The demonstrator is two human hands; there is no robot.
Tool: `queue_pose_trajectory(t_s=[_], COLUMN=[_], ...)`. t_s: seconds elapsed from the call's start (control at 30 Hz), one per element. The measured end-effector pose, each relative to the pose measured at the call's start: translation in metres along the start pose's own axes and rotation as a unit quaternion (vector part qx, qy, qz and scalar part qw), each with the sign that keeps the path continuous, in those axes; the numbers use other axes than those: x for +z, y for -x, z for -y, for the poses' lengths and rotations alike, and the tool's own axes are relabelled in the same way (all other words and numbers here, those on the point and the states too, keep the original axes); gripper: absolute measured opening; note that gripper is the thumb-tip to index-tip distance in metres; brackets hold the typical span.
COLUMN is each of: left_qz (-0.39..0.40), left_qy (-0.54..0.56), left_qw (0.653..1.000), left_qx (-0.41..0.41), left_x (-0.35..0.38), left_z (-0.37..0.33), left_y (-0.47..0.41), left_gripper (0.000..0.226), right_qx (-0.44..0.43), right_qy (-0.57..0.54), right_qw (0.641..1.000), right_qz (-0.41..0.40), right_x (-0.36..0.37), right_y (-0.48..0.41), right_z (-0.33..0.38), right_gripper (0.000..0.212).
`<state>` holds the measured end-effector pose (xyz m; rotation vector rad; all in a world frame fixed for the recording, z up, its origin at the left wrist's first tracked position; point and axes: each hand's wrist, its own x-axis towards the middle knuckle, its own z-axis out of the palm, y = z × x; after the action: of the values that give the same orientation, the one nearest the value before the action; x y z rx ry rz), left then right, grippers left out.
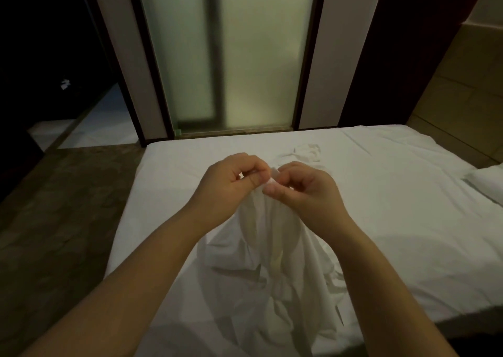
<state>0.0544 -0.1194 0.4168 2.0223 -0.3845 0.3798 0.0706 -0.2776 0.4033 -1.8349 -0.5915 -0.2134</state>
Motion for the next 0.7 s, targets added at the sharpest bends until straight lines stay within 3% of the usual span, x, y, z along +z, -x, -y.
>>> queue_pose_trajectory(t_s=[0.1,0.27,0.43,0.53,0.7], left_qz=[0.006,0.044,0.086,0.078,0.093], left_qy=[0.023,0.108,0.128,0.117,0.053], left_qw=[1.000,0.991,0.983,0.983,0.987], left_qx=[-0.018,-0.070,-0.101,-0.117,-0.119], left_x=[0.009,0.021,0.015,0.013,0.005], left_z=[0.002,0.026,0.054,0.066,0.079], left_y=[0.004,0.013,0.019,0.015,0.002], left_gripper=[0.013,0.040,0.036,0.018,0.024], right_qx=[-0.020,0.001,0.045,0.069,0.115], right_qy=[0.011,0.022,0.051,0.071,0.089], right_qw=[0.998,0.991,0.962,0.942,0.903], right_qz=[-0.054,-0.131,-0.263,-0.320,-0.405], right_x=[-0.001,-0.010,-0.043,-0.055,-0.073], right_y=[-0.005,-0.008,-0.003,-0.002,0.003], right_z=[0.003,0.004,-0.002,-0.005,-0.021], right_gripper=[0.017,0.020,0.016,0.016,0.016])
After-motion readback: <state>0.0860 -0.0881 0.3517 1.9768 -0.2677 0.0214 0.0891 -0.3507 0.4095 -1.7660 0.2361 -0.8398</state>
